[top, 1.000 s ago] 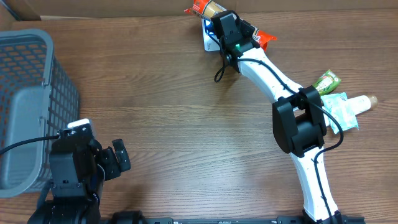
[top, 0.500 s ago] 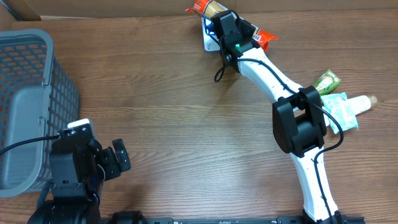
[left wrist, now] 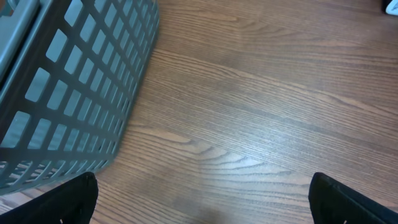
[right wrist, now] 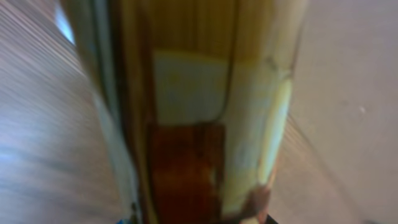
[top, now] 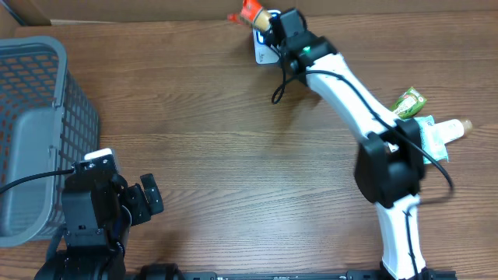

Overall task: Scan the item barcode
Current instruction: 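Carry the pasta packet to the right table edge and release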

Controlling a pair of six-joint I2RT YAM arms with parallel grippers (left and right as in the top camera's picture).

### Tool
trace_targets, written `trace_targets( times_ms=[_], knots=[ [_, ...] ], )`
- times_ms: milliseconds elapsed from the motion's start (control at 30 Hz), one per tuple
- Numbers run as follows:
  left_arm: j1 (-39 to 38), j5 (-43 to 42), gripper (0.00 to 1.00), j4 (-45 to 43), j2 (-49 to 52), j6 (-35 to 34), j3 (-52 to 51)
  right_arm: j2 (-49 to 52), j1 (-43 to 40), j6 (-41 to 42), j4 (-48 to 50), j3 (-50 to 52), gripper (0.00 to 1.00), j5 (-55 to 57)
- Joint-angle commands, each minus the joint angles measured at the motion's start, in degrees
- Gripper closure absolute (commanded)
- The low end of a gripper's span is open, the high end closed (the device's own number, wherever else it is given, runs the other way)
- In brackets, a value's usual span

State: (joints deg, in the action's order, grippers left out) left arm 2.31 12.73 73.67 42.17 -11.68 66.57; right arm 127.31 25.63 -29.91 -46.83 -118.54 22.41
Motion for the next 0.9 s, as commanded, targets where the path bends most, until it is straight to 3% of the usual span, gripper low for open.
trace_targets(
  times_ms=[0,133,167,233,267,367,467,667,800,867],
  knots=[
    [0.31,0.92,0.00,-0.20,-0.20,-0.57,-0.11,-19.76,-1.40,24.96,-2.69,-3.04,0.96,-10.86],
    [0.31,0.92,0.01,-0.20,-0.20,-0.57,-0.11,-27.45,-4.92,47.32,-12.83,-3.04,0.96,-12.20],
    [0.31,0.92,0.01,-0.20,-0.20,-0.57,-0.11,-30.49,-7.63,54.86,-19.19,-3.04,0.96,-12.22],
    [0.31,0.92,0.00,-0.20,-0.20,-0.57,-0.11,-32.52,-11.02,62.95,-26.03,-3.02,0.96,-12.15],
    [0.31,0.92,0.00,-0.20,-0.20,-0.57,-0.11,-33.35,-16.65,75.93,-36.39,-3.02,0.96,-11.98],
    [0.31,0.92,0.00,-0.20,-0.20,-0.57,-0.11,-32.98,-22.21,88.39,-45.09,-1.18,0.96,-11.26],
    [0.31,0.92,0.00,-0.20,-0.20,-0.57,-0.11,-32.89,-26.53,96.15,-47.84,4.33,0.96,-10.03],
    [0.31,0.92,0.00,-0.20,-0.20,-0.57,-0.11,-32.89,-30.82,97.50,-36.54,21.33,0.96,-8.96],
    [0.31,0.92,0.00,-0.20,-0.20,-0.57,-0.11,-32.89,-30.86,86.64,-13.25,37.46,0.96,-9.51],
    [0.31,0.92,0.00,-0.20,-0.20,-0.57,-0.11,-32.89,-30.86,83.21,-7.50,41.77,0.94,-10.97]
  ],
)
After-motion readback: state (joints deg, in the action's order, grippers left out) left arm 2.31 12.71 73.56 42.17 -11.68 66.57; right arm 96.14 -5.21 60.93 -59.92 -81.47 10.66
